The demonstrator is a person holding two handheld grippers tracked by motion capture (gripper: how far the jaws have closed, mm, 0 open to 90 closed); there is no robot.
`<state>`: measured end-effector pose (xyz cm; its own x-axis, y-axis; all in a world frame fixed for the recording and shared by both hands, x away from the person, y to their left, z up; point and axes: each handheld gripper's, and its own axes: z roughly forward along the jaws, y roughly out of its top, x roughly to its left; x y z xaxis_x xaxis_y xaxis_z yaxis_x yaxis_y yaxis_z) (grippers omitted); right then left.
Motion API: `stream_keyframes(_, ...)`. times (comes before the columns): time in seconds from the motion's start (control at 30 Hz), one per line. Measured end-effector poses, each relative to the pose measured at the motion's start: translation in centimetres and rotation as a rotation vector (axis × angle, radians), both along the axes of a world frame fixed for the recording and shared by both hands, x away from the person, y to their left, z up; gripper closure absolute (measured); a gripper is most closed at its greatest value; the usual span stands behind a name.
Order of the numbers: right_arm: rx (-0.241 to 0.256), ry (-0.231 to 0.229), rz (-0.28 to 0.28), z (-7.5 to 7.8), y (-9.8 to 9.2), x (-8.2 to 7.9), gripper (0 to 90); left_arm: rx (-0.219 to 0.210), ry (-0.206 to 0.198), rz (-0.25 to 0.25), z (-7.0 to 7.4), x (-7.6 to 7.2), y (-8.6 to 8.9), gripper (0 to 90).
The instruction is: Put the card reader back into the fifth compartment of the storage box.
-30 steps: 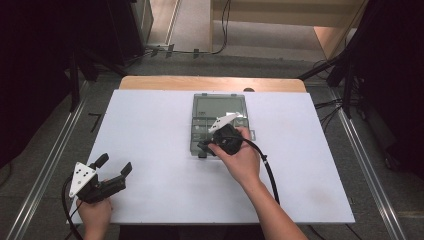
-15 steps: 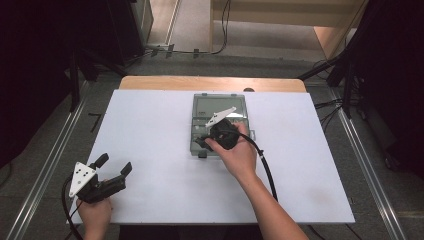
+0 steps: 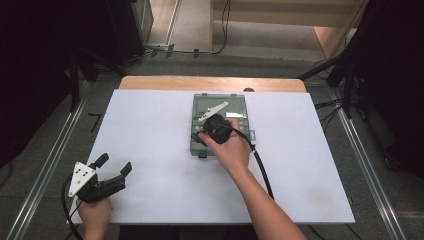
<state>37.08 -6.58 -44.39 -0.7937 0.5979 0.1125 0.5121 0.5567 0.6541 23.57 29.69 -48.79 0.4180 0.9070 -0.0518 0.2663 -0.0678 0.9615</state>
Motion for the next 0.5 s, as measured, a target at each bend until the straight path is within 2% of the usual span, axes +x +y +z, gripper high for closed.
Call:
stream_keyframes(0.1, -0.001, 0.005, -0.011, -0.12, 0.09, 0.11, 70.1, -0.002, 0.0, -0.001, 0.0, 0.01, 0.01, 13.6)
stream_keyframes(0.13, 0.003, 0.006, -0.017, -0.15, 0.09, 0.15, 66.6, -0.002, 0.0, -0.001, 0.0, 0.01, 0.01, 13.6)
stream_keyframes(0.17, 0.016, -0.004, -0.029, -0.16, 0.06, 0.2, 50.5, -0.002, 0.0, -0.001, 0.0, 0.01, 0.01, 13.6)
stream_keyframes(0.3, 0.003, -0.04, -0.06, 0.01, -0.03, 0.01, 21.7, -0.002, 0.002, 0.0, 0.01, 0.01, 0.02, 13.6)
stream_keyframes(0.37, 0.022, -0.025, -0.06, 0.08, -0.27, 0.03, 10.5, -0.001, 0.003, 0.001, 0.01, 0.01, 0.02, 13.6)
stream_keyframes(0.5, 0.039, -0.019, -0.059, 0.13, -0.71, -0.11, 7.6, -0.002, 0.002, 0.0, 0.01, 0.01, 0.01, 13.6)
